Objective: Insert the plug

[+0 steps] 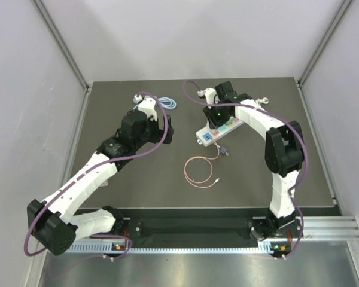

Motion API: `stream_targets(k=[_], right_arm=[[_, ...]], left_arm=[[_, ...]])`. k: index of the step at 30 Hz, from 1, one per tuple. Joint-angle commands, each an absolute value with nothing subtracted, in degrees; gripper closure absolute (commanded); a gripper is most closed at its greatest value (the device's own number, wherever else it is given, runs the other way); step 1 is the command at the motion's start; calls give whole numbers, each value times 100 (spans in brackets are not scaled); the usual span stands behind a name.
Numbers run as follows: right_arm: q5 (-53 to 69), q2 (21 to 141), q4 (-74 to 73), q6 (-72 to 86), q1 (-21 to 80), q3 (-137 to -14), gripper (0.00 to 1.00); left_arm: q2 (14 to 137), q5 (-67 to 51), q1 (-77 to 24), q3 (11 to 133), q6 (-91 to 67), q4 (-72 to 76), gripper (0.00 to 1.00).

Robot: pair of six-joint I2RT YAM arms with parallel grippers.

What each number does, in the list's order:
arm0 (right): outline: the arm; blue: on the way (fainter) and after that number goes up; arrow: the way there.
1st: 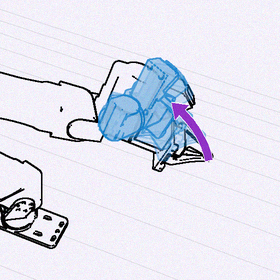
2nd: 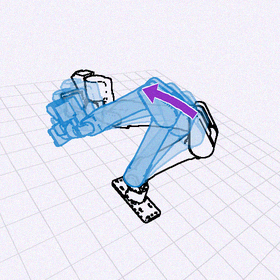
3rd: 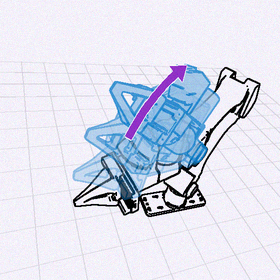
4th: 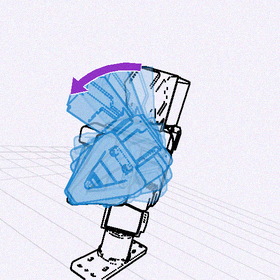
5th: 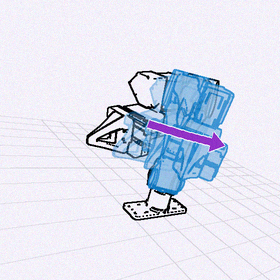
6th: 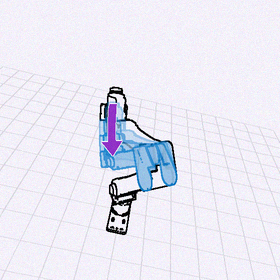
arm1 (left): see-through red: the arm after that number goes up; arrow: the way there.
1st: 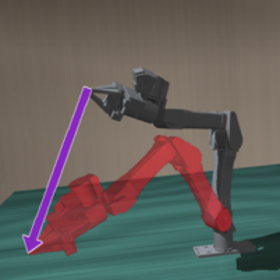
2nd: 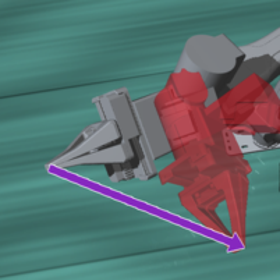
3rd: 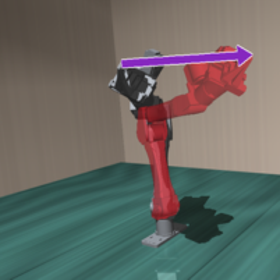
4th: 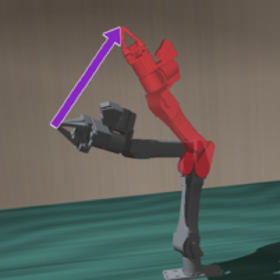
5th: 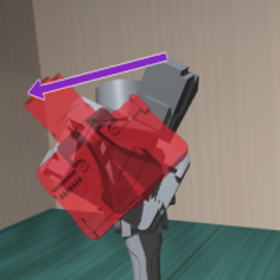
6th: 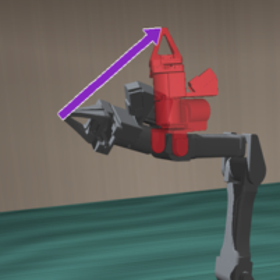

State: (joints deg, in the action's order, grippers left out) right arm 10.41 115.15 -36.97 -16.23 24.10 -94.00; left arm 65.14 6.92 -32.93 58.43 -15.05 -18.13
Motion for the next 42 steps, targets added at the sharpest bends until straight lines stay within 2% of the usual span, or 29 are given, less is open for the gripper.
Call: stream_targets(k=[1,9,21,30,33,35,38,40,42], right_arm=[[915,11637,-3700,-1556,2426,-9036,100],[853,11347,-3147,-1406,2496,-8104,100],[685,11812,-3190,-1371,2619,-7910,100],[686,11409,-2839,-1187,2619,-7487,99],[458,11259,-3197,-1204,2602,-8047,71],[378,11198,-3453,-1230,2602,-8497,59],[536,10970,-3674,-1231,2602,-9253,48],[589,10785,-3700,-1152,2593,-9640,47],[685,10610,-3735,-1151,2584,-9834,39]], left_arm=[[6381,686,-3270,5827,-1477,-1555,1],[6354,721,-3270,5810,-1477,-1538,1],[6319,791,-3261,5792,-1521,-1521,1],[6372,1080,-3261,5801,-1713,-1477,1],[6460,1169,-3252,5985,-1942,-1652,1],[6486,1160,-3252,6151,-2074,-1784,1],[6495,1038,-3252,6371,-2153,-2082,2],[6408,967,-3252,6433,-2302,-2250,4],[6276,871,-3252,6442,-2416,-2311,4]])
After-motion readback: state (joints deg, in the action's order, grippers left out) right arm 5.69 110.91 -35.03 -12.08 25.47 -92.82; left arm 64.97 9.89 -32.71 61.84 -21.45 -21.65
